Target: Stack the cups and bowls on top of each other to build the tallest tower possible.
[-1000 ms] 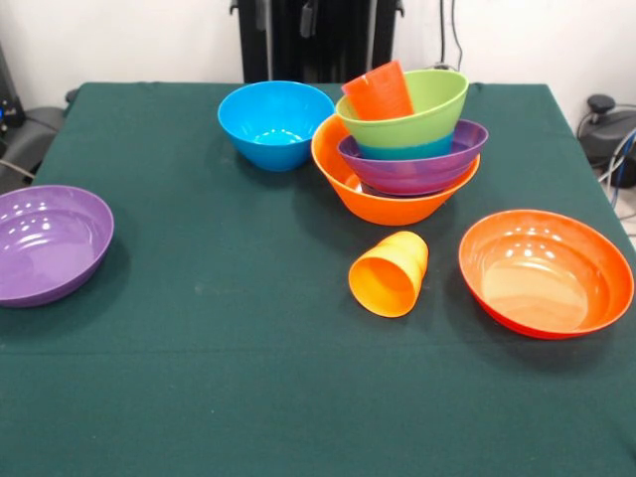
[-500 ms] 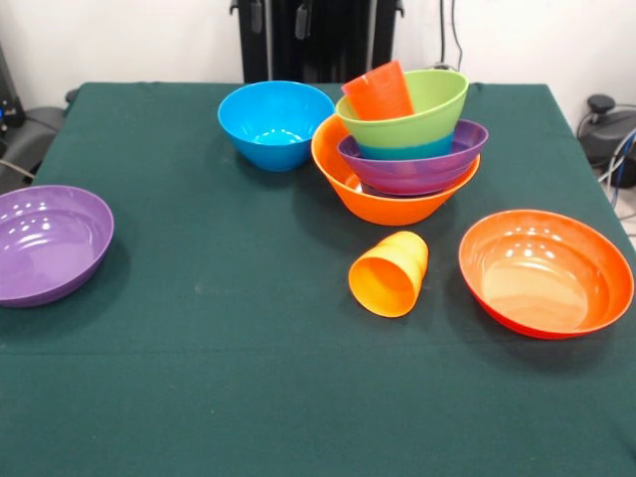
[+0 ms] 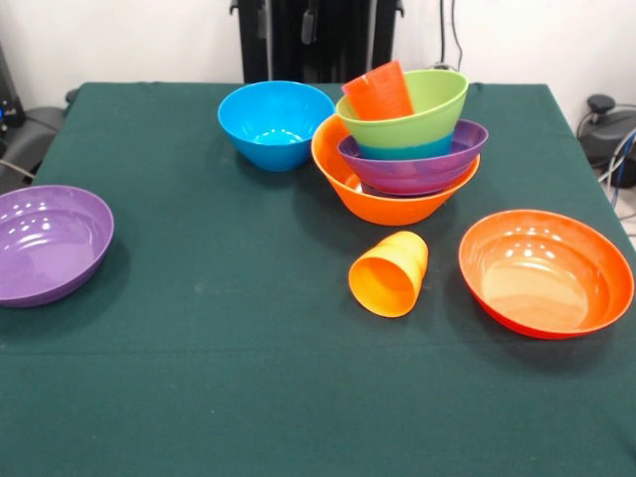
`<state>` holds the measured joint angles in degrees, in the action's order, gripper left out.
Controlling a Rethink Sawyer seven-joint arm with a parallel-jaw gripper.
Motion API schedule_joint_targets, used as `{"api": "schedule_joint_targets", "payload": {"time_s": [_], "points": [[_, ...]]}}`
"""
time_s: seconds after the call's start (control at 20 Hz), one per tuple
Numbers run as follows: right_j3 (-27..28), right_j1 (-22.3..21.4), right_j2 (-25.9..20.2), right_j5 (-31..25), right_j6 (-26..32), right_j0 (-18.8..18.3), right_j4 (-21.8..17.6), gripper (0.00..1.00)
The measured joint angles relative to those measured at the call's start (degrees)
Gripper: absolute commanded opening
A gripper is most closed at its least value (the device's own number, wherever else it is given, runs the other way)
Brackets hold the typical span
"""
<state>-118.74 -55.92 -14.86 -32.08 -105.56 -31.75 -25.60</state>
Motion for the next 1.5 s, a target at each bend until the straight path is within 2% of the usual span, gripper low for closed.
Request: {"api": "schedule_joint_targets", "payload": {"time_s": [0.25,0.55,1.1,1.5], "points": [[-0.02,0.47,-1.01,0.00,0.00,-0.72,-0.80,1.00],[-0.06,1.41,-2.21,0.00,0.00,-3.31,-1.91,1.00],[-0.04,4.84,-3.11,1.20,0.00,-6.05,-7.94,1.00],[-0.02,6.28,-3.84,1.20,0.00,-7.01,-8.57,1.00]]}}
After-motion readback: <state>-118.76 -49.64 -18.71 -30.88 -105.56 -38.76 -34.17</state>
